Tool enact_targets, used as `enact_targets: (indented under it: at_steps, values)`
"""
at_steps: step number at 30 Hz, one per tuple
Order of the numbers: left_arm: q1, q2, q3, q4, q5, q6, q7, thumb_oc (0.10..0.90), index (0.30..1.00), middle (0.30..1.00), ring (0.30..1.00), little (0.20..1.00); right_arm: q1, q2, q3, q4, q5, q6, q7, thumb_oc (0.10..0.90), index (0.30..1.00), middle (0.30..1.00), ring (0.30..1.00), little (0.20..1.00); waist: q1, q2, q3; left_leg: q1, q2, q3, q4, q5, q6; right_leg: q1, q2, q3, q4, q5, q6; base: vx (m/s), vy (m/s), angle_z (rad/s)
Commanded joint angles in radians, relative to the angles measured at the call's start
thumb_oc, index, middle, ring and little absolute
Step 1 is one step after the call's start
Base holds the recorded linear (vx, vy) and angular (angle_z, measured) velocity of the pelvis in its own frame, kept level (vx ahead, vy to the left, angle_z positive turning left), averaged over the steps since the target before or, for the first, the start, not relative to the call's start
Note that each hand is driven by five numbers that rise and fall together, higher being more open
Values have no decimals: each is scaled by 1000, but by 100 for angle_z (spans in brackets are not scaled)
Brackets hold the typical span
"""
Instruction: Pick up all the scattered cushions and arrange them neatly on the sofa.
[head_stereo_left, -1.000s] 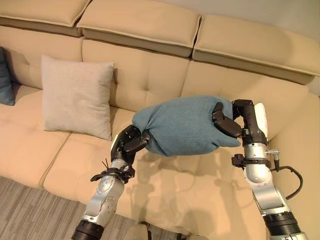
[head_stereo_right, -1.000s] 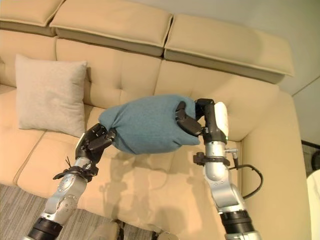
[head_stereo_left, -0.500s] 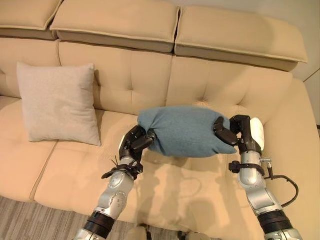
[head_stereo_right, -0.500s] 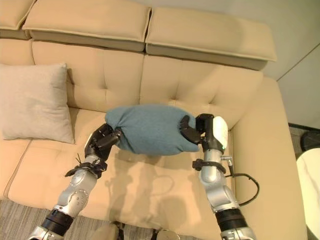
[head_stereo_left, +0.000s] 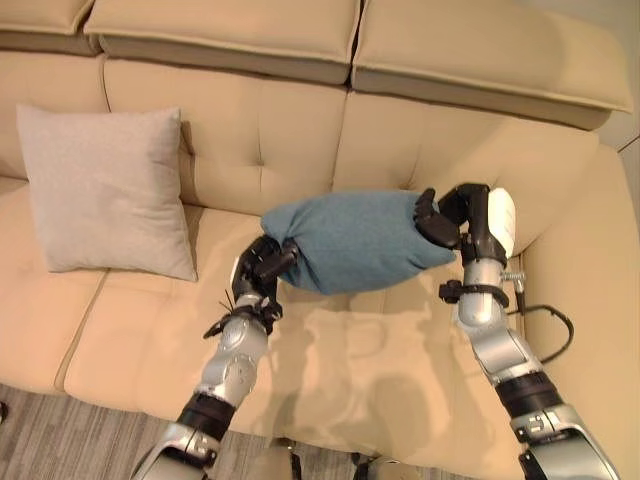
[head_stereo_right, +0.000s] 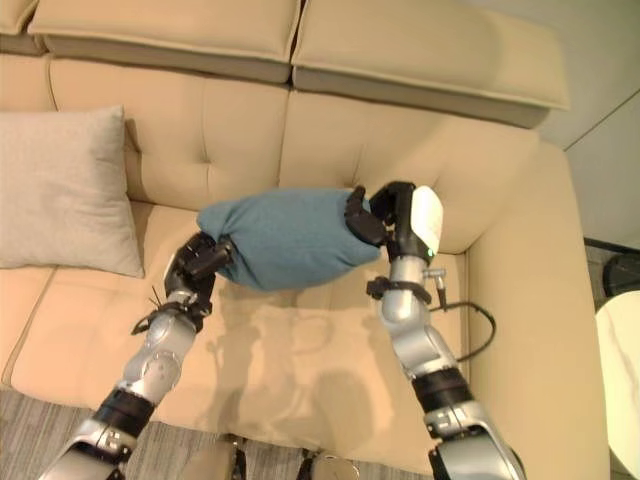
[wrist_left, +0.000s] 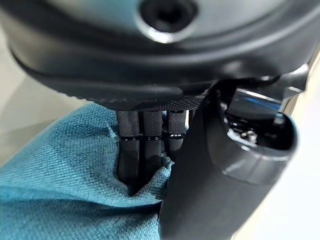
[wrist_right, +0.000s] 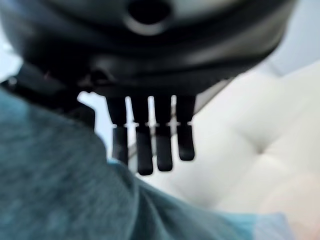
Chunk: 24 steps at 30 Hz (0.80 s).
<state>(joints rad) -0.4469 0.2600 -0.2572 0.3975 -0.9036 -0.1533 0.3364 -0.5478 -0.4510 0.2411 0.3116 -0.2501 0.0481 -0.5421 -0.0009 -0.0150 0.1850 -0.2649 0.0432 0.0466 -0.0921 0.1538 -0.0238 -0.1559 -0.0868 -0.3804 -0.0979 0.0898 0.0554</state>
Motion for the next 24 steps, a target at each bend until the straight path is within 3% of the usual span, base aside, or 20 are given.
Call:
enact_targets:
  at_steps: [1,2,3,7,8,9,10,13,18,19,24]
  values:
    - [-299,57,35,95,44,-174,24,604,606,606,606,606,-178,1,-2,-1,-3,-86,-110,400,300,300,300,300,30,-44,-138,9,47,4,5,-145,-70,38,21,-36,11,-168,47,-14,-1,-6]
    - [-344,75,39,120,53,-175,40,767,851,851,851,851,-204,-2,7,6,-3,-83,-112,400,300,300,300,300,31,-48,-135,-1,46,3,5,-143,-71,28,23,-36,11,-166,47,0,0,0]
    - [-387,93,40,136,77,-178,58,800,900,900,900,900,-221,-4,15,11,-4,-81,-114,400,300,300,300,300,31,-50,-131,-12,45,0,5,-141,-72,18,23,-37,11,-164,47,-25,-3,4]
    - [-543,150,21,215,122,-178,104,800,900,900,900,900,-287,-20,30,36,-13,-66,-140,400,300,300,300,300,30,-51,-116,-44,43,-7,5,-133,-76,-10,20,-48,11,-155,50,-31,5,10]
    - [-622,177,5,253,170,-173,126,800,900,900,900,900,-320,-37,23,65,-11,-54,-166,527,491,491,491,491,27,-50,-107,-62,42,-8,5,-127,-79,-22,18,-51,11,-149,53,-18,13,12]
    - [-623,177,5,253,170,-173,126,800,900,900,900,900,-321,-37,23,65,-11,-55,-166,527,491,491,491,491,27,-50,-107,-62,42,-8,5,-127,-79,-22,18,-52,11,-149,53,-43,23,13]
    - [-696,193,-9,283,208,-165,147,800,900,900,900,900,-359,-50,10,87,-4,-52,-199,800,900,900,900,900,24,-48,-96,-78,41,-9,5,-123,-81,-35,15,-52,11,-143,56,-35,11,6]
    - [-773,213,-31,292,283,-154,176,800,900,900,900,900,-367,-66,-12,76,-1,-72,-235,800,900,900,900,900,18,-43,-82,-90,41,-8,5,-118,-84,-45,11,-54,11,-138,61,-15,7,1]
    - [-827,225,-59,300,360,-139,198,800,900,900,900,900,-294,-73,-74,-34,-3,-164,-276,800,900,900,900,900,5,-38,-76,-96,43,-2,5,-118,-85,-52,8,-53,11,-133,67,0,3,1]
    - [-836,217,-57,291,379,-132,206,800,900,900,900,900,-254,-67,-136,-106,-13,-207,-327,800,900,900,900,900,-7,-31,-77,-97,42,1,5,-121,-83,-57,7,-53,11,-132,69,0,0,0]
    - [-848,213,-66,288,419,-121,222,800,900,900,900,900,-122,-49,-272,-273,-79,-260,-410,800,900,900,900,900,-32,-23,-86,-104,37,7,5,-132,-72,-69,4,-46,11,-133,72,14,36,-3]
